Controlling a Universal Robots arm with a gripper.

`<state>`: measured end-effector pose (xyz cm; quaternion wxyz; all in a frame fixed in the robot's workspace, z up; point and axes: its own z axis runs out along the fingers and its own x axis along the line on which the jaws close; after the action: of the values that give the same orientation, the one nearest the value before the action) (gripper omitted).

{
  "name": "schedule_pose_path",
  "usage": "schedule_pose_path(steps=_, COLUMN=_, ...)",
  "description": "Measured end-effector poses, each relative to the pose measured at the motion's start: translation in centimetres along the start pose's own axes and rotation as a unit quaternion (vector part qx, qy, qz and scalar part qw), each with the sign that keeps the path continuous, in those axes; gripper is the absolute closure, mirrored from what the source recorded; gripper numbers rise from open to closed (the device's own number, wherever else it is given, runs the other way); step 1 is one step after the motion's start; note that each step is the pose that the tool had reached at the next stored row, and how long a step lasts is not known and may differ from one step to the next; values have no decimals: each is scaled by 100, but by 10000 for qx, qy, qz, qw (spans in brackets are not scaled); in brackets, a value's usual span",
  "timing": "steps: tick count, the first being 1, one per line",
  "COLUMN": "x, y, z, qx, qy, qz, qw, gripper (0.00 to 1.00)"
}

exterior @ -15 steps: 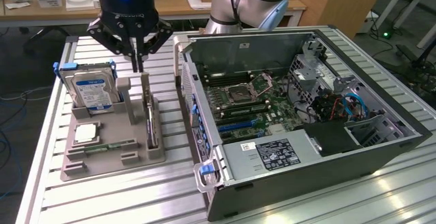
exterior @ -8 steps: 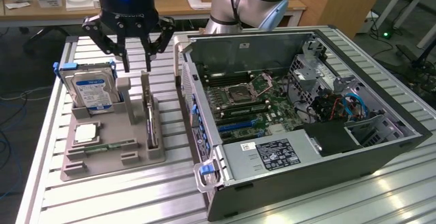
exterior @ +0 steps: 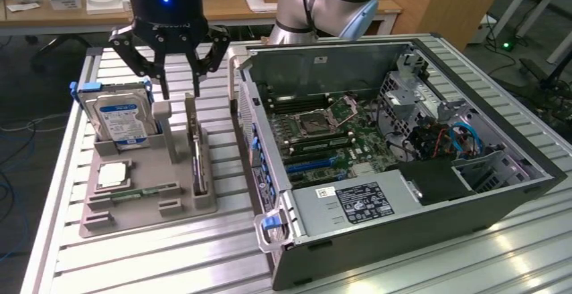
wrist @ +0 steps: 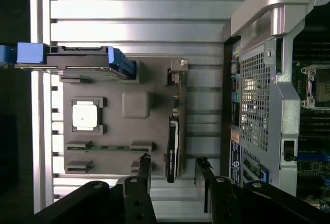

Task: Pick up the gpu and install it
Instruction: 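Pick up the gpu and move the gpu toward the slot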

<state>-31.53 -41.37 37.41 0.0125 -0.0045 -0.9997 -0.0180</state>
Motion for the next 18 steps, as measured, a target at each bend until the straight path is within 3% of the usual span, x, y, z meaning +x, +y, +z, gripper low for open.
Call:
schedule_pose_path(steps=1, x=0, y=0, z=5, qx=0, qy=-16, qz=-2, qw=10000, gripper=53)
schedule_pose_path(steps=2, x=-1, y=0, z=16, qx=0, qy=-72, qz=-5, qw=10000, gripper=53)
schedule_pose_path(steps=4, x=0, y=2, z=23, qx=26, qy=-73, qz=-3, qw=10000, gripper=53)
schedule_pose_path(steps=7, x=0, y=32, z=49, qx=125, qy=-85, qz=-3, qw=9999, gripper=53)
schedule_pose_path(steps=8, x=-1, y=46, z=62, qx=143, qy=-87, qz=-9, qw=9999, gripper=53)
schedule_pose_path(steps=13, x=-2, y=50, z=115, qx=158, qy=-81, qz=-286, qw=9994, gripper=53)
schedule_pose_path(steps=18, x=13, y=62, z=206, qx=158, qy=-84, qz=-261, qw=9995, gripper=53)
